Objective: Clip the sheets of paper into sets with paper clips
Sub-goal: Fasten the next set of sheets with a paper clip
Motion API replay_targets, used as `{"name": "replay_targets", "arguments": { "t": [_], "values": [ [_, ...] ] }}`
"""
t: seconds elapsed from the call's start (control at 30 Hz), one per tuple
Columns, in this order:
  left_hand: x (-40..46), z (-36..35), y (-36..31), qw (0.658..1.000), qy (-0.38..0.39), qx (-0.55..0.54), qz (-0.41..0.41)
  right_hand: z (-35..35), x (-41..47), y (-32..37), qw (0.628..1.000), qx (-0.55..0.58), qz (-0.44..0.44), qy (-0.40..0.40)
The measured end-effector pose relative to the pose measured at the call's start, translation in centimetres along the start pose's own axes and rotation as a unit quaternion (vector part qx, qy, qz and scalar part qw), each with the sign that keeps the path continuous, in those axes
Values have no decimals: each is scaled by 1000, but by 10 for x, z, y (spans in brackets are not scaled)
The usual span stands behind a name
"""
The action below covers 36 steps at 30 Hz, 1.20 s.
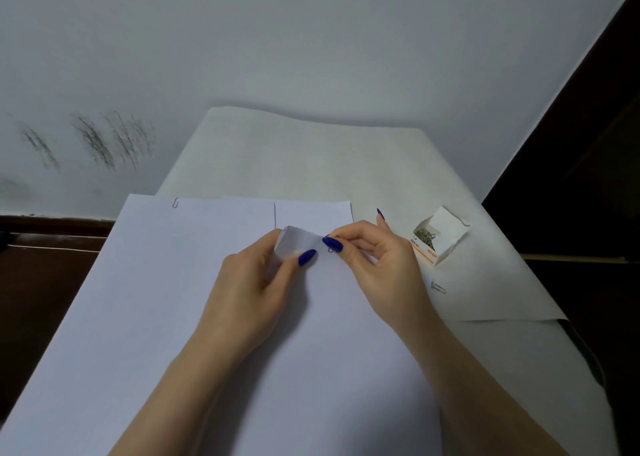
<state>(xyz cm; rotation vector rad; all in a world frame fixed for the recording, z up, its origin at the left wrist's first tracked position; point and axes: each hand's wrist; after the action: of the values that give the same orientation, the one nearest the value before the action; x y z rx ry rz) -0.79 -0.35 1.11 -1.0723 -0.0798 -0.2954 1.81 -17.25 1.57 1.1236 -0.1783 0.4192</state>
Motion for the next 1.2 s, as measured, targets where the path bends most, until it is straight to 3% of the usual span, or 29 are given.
{"name": "replay_targets", "arguments": {
  "t": [0.2, 0.33, 0.8, 0.97, 1.1, 1.2],
  "values": [
    [0, 1, -2, 1000, 4, -10, 5, 5, -2, -3, 999, 5, 32, 22],
    [0, 2, -3, 1000, 10, -30, 4, 3, -2, -4, 993, -79, 86, -21],
    [1, 3, -2, 999, 12, -39, 2, 2, -3, -5, 997, -44, 68, -15],
    [0, 3, -2, 999, 14, -49, 6, 0, -4, -4, 994, -78, 76, -17],
    [1, 3, -2, 999, 10, -37, 8, -2, -5, 0, 998, -33, 49, -13],
    [1, 3, -2, 999, 12, -42, 12, -3, -6, 2, 993, -87, 81, -14]
  ]
}}
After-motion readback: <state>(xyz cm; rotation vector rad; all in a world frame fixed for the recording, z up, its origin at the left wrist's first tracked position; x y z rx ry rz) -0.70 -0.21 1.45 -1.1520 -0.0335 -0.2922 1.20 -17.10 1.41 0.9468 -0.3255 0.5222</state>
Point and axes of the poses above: each hand's wrist, its own x-axis towards the middle knuckle, its own z-axis out of the back of the hand, y = z × x, and after that the axes turned 11 degrees about y, right-handed
